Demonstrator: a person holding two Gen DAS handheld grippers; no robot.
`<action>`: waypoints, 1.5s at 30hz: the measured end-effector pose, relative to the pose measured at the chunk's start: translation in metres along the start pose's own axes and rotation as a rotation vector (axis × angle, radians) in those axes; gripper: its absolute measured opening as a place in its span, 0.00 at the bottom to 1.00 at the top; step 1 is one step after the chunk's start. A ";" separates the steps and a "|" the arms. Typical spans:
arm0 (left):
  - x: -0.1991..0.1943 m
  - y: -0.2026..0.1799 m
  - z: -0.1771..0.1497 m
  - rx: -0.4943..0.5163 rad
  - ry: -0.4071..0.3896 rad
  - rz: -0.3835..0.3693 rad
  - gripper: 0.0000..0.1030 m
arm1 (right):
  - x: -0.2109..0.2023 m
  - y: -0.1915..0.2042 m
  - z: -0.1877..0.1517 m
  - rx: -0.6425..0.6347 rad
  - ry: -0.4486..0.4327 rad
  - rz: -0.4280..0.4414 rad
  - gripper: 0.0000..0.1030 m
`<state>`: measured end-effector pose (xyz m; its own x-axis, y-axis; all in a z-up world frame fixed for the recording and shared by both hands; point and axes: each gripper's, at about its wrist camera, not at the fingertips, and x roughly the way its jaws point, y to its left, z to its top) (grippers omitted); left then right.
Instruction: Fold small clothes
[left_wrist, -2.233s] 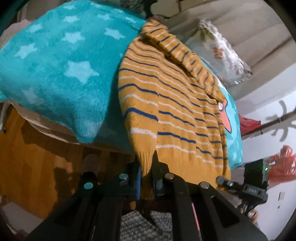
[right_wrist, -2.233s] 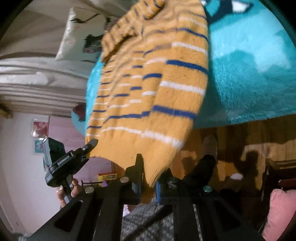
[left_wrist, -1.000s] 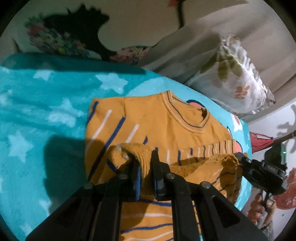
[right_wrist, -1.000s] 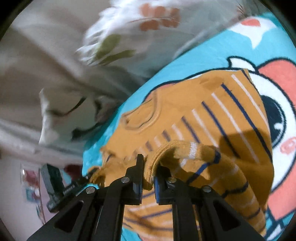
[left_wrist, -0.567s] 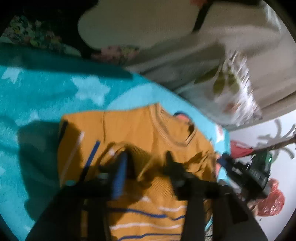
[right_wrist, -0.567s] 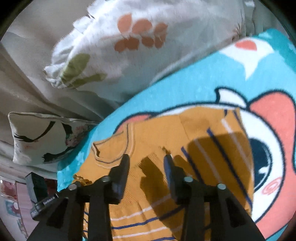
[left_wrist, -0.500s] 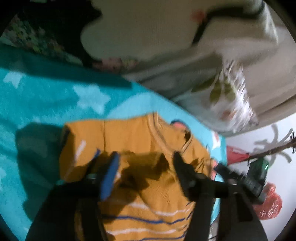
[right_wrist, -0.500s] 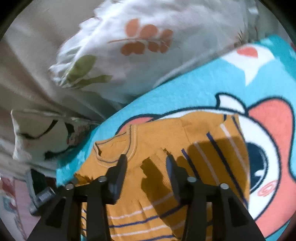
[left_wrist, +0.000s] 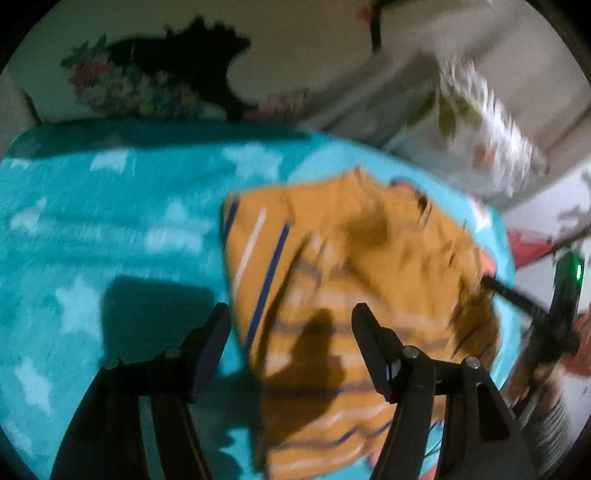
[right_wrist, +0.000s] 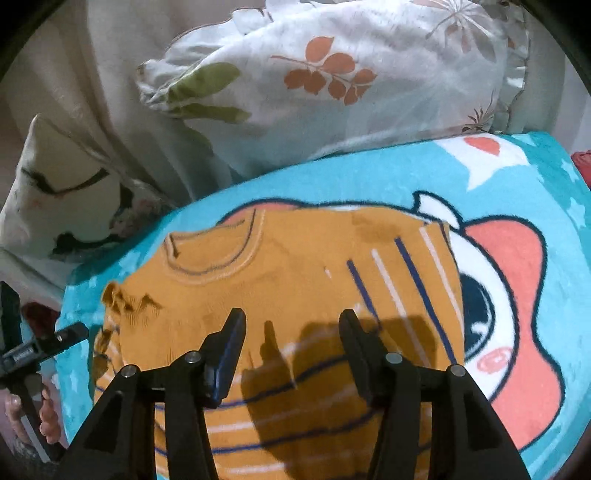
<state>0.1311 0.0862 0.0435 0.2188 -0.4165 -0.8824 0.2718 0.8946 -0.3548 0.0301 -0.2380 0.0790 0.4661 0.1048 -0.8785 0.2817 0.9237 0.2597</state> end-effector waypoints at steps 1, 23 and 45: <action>0.002 -0.001 -0.007 0.016 0.015 0.009 0.65 | 0.005 0.000 -0.001 -0.011 0.019 -0.011 0.55; -0.037 0.024 -0.082 0.009 0.058 0.196 0.64 | -0.015 0.069 0.005 -0.125 0.022 0.023 0.12; -0.088 0.030 -0.091 0.009 -0.058 0.495 0.68 | 0.140 0.260 0.023 -0.536 0.211 -0.030 0.14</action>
<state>0.0342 0.1643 0.0827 0.3748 0.0489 -0.9258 0.1300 0.9860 0.1047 0.1875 0.0081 0.0325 0.2720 0.0960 -0.9575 -0.1978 0.9793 0.0420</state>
